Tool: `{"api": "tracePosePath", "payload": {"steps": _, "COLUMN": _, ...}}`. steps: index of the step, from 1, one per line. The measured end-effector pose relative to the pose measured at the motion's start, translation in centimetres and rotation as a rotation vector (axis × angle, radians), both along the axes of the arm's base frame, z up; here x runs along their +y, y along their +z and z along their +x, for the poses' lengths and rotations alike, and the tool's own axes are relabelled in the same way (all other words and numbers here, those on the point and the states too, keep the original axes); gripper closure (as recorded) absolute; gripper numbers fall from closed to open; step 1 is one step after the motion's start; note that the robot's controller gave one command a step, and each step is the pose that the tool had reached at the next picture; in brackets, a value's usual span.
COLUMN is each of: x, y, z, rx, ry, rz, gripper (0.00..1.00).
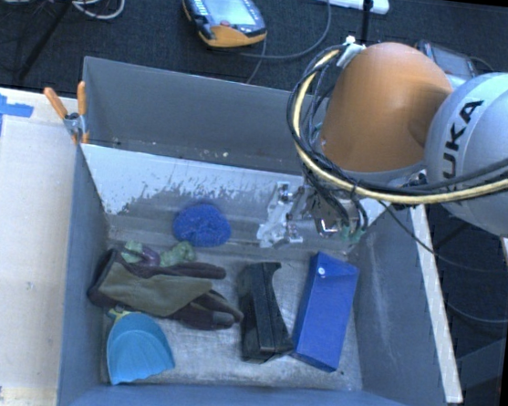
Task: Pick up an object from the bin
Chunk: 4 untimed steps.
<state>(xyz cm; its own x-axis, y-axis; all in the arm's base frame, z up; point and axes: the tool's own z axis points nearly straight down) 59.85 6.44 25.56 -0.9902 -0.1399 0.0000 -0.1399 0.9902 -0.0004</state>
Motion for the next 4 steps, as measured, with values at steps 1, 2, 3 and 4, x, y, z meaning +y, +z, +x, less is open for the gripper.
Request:
{"api": "tracePosePath", "payload": {"steps": 1, "x": -0.9, "y": -2.7, "z": -0.2, "rx": -0.007, "ry": 0.359, "rz": 0.000, "gripper": 1.00}}
{"api": "tracePosePath", "payload": {"steps": 2, "x": -3.1, "y": -9.2, "z": 0.0, "rx": 0.007, "ry": 0.660, "rz": 0.003, "gripper": 0.00}}
{"api": "tracePosePath", "payload": {"steps": 3, "x": -3.0, "y": -8.9, "z": 0.1, "rx": 0.002, "ry": 0.660, "rz": 0.003, "gripper": 0.00}}
{"api": "tracePosePath", "payload": {"steps": 4, "x": -2.8, "y": -16.9, "z": 1.9, "rx": -0.033, "ry": 0.731, "rz": -0.013, "gripper": 1.00}}
